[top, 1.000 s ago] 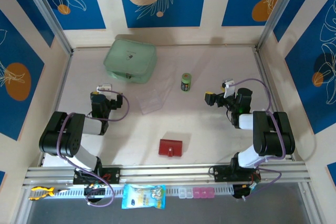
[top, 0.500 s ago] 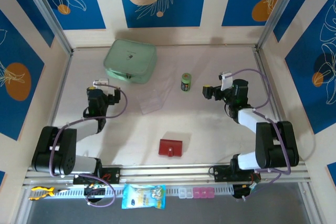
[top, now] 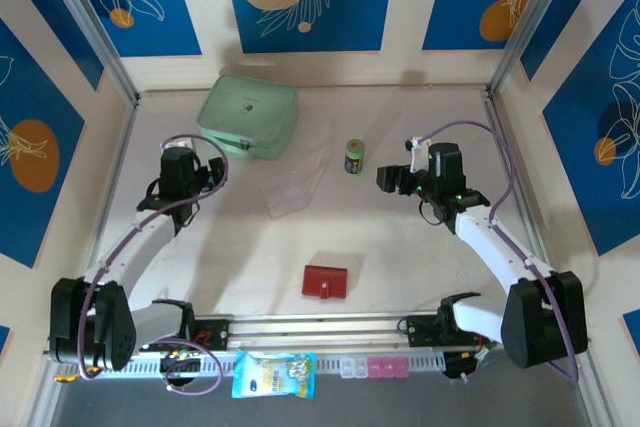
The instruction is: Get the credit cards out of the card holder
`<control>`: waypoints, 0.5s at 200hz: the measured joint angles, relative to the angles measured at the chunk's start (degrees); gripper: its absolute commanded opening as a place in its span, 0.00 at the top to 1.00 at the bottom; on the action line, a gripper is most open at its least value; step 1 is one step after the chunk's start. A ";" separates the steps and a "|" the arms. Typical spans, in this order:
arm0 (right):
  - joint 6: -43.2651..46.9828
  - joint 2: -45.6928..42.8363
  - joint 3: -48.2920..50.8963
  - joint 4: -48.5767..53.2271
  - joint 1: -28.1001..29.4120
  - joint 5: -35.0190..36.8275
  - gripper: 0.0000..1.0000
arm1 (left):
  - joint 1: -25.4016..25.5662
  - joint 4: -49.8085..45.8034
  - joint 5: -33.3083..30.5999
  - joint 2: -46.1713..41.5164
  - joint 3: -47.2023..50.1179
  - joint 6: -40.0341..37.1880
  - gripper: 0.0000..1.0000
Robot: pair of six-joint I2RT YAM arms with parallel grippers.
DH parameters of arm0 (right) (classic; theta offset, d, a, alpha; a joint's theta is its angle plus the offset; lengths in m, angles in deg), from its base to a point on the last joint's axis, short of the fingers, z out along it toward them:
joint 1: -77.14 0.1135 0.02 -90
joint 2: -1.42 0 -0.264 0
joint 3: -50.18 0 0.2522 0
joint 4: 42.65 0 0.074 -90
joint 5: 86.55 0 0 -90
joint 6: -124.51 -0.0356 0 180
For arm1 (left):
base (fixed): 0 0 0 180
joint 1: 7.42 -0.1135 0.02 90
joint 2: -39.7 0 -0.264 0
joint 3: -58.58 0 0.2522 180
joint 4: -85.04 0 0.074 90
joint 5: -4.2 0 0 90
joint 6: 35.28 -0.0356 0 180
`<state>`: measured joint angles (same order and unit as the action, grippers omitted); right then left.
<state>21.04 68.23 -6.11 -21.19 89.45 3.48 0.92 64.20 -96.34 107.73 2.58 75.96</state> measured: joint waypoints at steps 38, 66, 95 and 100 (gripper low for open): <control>-5.90 0.15 -4.02 9.20 3.58 -0.22 0.33 | 3.56 -9.86 4.63 3.39 -4.68 7.23 0.17; -8.41 0.96 -4.31 12.94 6.67 -0.26 0.35 | 8.87 -13.66 6.34 6.78 -7.26 10.16 0.24; -10.69 1.29 -4.31 14.75 9.25 -0.17 0.36 | 13.57 -15.32 7.78 10.78 -10.16 12.72 0.40; -10.91 1.29 -4.31 14.84 9.49 -0.17 0.36 | 14.16 -15.52 7.87 11.52 -10.71 12.83 0.42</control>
<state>10.13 69.52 -10.41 -6.35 98.94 3.30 15.08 48.69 -88.48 119.25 -8.13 88.79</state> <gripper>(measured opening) 0.642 0.634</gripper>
